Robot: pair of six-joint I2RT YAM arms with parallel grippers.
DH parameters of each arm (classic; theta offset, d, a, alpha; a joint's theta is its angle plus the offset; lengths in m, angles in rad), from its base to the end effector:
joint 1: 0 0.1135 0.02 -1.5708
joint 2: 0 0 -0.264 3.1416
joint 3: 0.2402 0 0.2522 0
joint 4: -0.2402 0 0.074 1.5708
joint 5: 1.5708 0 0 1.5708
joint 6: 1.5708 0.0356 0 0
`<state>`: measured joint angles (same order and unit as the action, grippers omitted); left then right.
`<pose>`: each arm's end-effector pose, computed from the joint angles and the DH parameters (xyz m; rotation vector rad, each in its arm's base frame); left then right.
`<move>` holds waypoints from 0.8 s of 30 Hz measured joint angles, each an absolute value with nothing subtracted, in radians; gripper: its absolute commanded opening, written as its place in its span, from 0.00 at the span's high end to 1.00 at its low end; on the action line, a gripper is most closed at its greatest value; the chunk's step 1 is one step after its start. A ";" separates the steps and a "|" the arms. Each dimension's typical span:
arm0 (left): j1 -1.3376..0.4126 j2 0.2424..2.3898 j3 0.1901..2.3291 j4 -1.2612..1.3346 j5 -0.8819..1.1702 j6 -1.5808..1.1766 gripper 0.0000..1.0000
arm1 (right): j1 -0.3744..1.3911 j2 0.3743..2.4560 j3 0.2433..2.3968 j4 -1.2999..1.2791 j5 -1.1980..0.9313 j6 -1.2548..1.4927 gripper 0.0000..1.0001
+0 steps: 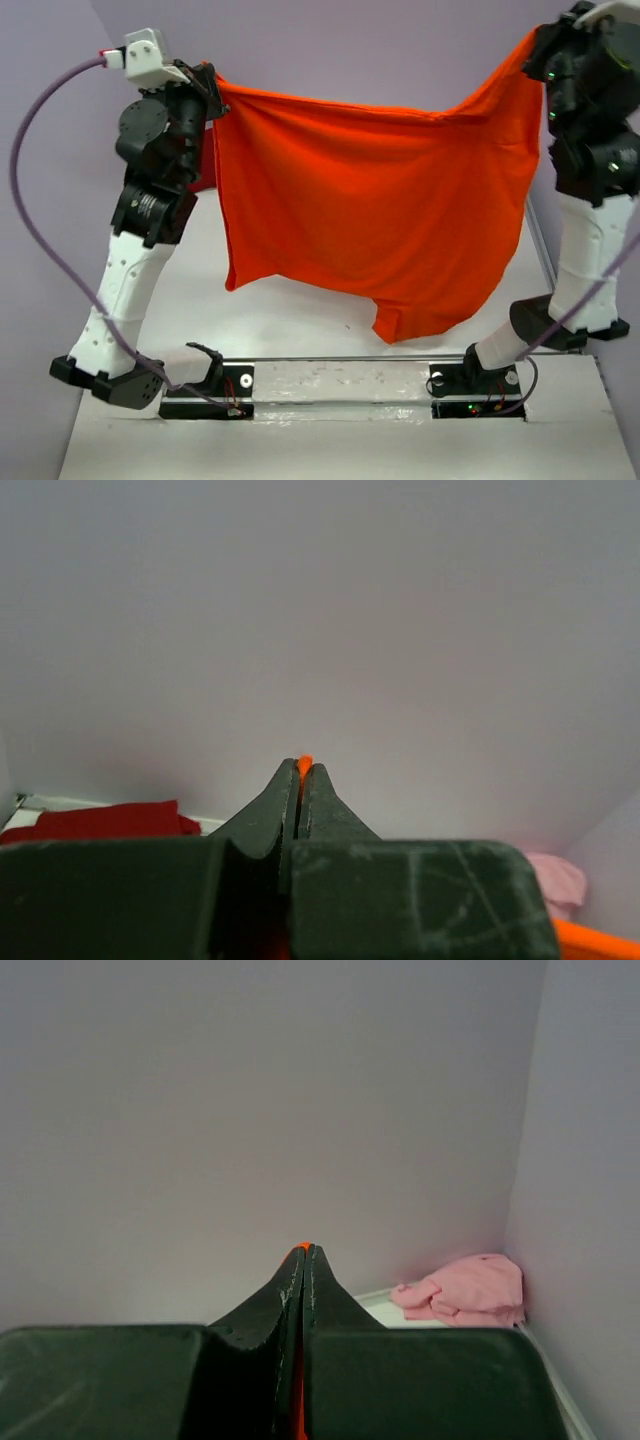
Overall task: Fold and stack the t-shirts
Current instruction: Flatten the tshirt out
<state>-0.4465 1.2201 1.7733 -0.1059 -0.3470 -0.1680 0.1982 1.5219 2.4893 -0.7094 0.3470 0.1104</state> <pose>0.1884 -0.0768 0.5877 -0.1529 1.1486 -0.3499 0.1991 0.0276 0.6404 0.2376 1.3071 0.0341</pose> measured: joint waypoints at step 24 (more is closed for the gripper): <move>-0.173 2.322 1.823 0.202 -0.260 -0.200 1.00 | 0.150 2.490 2.308 -0.418 0.465 0.056 1.00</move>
